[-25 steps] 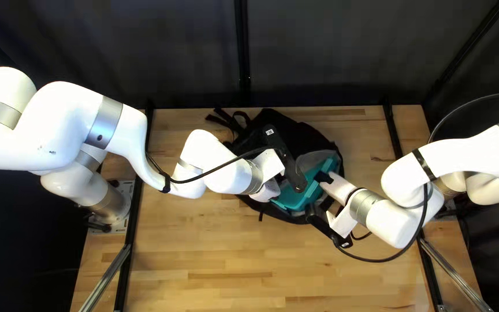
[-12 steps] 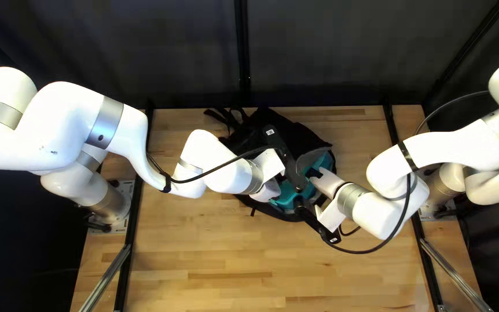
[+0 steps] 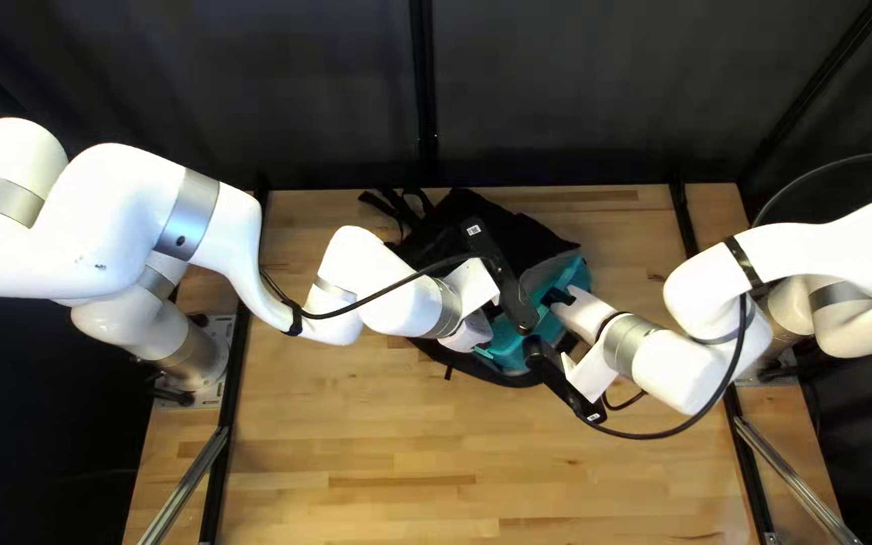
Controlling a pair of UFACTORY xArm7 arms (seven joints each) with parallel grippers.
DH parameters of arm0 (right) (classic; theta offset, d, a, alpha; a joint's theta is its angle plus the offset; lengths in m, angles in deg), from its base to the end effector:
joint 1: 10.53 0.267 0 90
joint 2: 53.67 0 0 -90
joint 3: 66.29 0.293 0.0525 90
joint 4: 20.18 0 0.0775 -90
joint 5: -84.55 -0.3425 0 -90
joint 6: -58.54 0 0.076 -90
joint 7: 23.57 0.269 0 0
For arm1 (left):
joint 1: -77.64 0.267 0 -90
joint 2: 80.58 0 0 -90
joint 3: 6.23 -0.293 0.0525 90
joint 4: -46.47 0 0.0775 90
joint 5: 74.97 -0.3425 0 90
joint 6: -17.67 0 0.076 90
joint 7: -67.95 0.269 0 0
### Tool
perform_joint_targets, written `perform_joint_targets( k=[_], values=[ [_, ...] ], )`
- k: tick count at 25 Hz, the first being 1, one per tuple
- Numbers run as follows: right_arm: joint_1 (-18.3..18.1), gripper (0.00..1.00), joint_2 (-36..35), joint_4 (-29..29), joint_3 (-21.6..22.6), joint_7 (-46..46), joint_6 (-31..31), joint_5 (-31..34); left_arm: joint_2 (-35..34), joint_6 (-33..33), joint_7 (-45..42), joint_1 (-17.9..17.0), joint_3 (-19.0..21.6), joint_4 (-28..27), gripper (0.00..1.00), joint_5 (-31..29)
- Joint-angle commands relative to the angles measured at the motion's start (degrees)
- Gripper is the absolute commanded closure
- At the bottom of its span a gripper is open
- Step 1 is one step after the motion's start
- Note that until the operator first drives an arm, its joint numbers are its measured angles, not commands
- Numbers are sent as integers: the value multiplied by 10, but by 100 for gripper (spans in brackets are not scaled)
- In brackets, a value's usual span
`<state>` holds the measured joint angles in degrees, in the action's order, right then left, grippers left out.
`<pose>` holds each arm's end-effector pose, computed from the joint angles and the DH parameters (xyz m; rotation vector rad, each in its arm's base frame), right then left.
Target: Remove a lunch box from a kids backpack
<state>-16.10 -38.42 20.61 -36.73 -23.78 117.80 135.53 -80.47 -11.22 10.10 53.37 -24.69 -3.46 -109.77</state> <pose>0.4288 0.0138 0.2292 2.0331 1.0164 0.0711 0.5400 -0.0185 0.1828 -2.8424 -0.6132 -0.7444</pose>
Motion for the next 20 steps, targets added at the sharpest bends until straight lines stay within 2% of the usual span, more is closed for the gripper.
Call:
perform_joint_targets(
  k=[1,20],
  values=[
    [6,100,4,0,8,2,11,-6,-2,0,-3,0,0,2,100,-2],
    [25,100,18,22,35,-10,69,-22,-4,-2,-4,0,0,5,100,-5]
  ],
)
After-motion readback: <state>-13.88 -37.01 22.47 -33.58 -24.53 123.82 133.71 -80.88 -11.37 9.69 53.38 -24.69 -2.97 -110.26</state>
